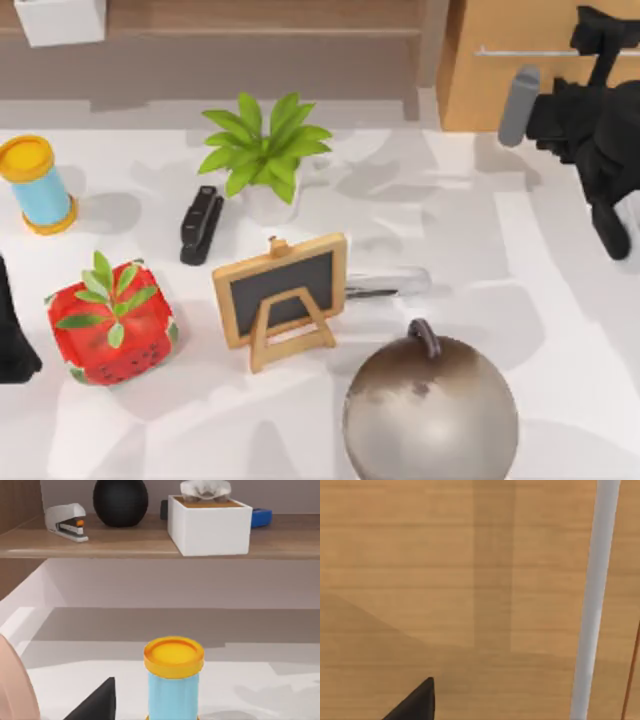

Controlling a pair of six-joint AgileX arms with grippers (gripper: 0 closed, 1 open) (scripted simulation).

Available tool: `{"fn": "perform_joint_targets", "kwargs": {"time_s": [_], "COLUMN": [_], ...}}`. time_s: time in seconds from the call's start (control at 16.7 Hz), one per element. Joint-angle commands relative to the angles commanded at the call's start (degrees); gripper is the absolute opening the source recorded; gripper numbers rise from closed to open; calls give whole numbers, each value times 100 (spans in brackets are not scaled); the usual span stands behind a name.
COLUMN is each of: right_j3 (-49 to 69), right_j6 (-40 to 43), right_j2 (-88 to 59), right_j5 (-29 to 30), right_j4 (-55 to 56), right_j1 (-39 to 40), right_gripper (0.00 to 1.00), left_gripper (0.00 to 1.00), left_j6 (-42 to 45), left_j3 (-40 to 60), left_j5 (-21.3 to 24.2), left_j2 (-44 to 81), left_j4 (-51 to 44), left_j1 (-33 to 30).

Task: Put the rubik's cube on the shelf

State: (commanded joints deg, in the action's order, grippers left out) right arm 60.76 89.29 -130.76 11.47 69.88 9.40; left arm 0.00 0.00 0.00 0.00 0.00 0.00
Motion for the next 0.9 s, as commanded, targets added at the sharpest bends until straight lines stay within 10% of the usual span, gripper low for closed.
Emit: {"fn": "perform_joint_targets", "kwargs": {"time_s": [0.18,0.9], "right_j3": [5,5], "right_j6": [0,0], "right_j2": [-2,-2], "right_j5": [0,0], "right_j4": [-3,-3], "right_j1": [0,0], "right_gripper": [100,10], "left_gripper": [100,100], "left_j6": [0,0], "left_j3": [0,0], "left_j5": [0,0], "left_j2": [0,0], "left_j4": [0,0], "left_j1": [0,0]}}
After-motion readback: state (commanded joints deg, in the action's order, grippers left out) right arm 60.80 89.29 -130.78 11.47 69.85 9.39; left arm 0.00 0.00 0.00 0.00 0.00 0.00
